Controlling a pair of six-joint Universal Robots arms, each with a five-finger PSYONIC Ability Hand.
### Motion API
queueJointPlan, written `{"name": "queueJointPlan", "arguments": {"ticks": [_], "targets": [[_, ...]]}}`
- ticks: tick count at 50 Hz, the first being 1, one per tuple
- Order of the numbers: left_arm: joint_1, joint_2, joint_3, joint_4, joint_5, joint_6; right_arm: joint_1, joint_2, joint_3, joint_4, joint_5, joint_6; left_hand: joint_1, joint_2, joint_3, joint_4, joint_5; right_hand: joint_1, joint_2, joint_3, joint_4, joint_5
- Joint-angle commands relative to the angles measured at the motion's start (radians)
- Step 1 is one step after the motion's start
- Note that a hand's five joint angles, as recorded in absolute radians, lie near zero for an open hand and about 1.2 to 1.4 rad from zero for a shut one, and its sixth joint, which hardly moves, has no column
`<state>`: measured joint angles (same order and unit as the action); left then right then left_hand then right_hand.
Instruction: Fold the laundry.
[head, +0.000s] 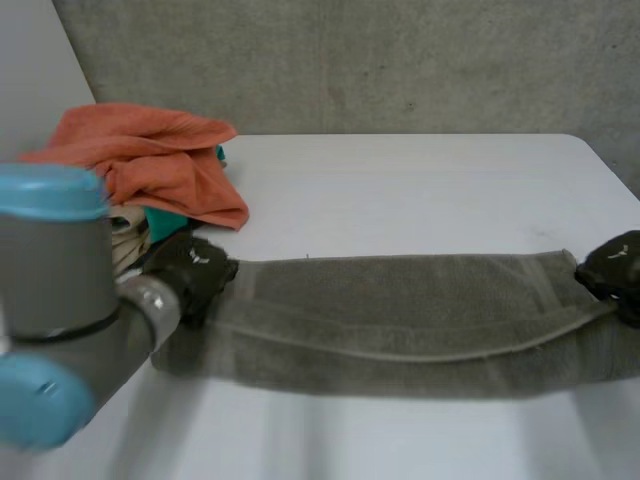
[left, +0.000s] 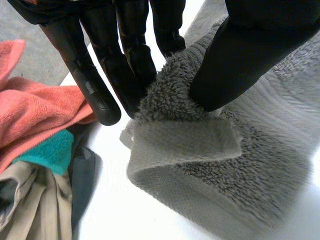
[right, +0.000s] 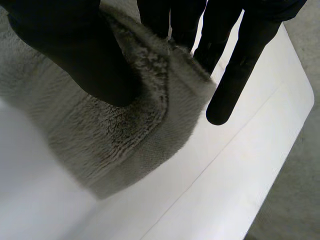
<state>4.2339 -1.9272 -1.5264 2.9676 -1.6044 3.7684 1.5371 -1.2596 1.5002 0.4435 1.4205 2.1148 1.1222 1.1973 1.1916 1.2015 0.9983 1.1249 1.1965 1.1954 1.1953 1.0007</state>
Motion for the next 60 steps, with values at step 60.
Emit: {"name": "queueJointPlan", "arguments": {"ticks": [60], "targets": [[-0.005,0.108,-0.258,0.011,0.001,0.007,-0.166,-0.044,0.051,0.035,-0.011,-0.064,0.274,0.199,0.205,0.195,0.223,0.271,0.2,0.201,0.201,0.221]]}}
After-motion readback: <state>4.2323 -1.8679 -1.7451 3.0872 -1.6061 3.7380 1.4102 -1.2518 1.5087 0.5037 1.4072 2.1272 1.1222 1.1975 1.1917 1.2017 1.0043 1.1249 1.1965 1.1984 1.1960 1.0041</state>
